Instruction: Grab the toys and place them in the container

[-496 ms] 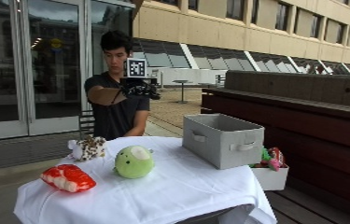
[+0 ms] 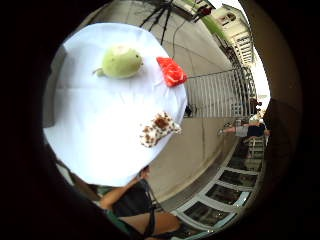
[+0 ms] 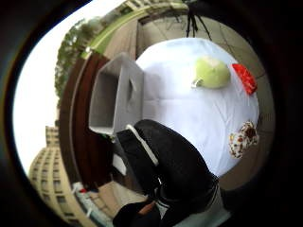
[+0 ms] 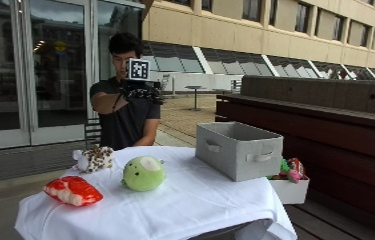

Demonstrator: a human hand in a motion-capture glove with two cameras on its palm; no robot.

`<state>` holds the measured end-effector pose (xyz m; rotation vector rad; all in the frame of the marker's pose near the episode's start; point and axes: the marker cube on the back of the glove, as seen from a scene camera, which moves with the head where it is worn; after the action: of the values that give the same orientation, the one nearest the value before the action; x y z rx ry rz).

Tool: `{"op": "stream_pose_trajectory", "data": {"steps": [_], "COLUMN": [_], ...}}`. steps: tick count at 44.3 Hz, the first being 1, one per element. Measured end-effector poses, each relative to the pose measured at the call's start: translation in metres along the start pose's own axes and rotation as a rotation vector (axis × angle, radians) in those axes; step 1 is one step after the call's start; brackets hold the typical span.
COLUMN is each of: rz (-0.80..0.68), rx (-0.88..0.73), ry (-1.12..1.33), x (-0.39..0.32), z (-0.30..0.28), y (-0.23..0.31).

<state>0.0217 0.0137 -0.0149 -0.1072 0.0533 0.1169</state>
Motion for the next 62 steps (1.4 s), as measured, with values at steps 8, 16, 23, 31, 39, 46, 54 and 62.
{"op": "stream_pose_trajectory", "data": {"steps": [8, 16, 23, 31, 39, 46, 54, 62], "rz": [0.015, -0.064, -0.007, -0.058, -0.074, -0.037, -0.031, -0.029], "rx": [0.060, 0.064, 0.123, 0.112, 0.095, 0.026, -0.216, -0.319], "ry": [0.027, 0.021, 0.004, -0.012, -0.037, -0.046, -0.030, -0.029], "x": [0.060, 0.130, 0.164, 0.184, 0.191, 0.195, 0.201, 0.203], "z": [-0.017, -0.010, 0.025, 0.070, 0.129, 0.173, 0.211, 0.231], "y": [0.009, 0.016, 0.007, 0.007, 0.000, 0.009, 0.022, 0.030]}}
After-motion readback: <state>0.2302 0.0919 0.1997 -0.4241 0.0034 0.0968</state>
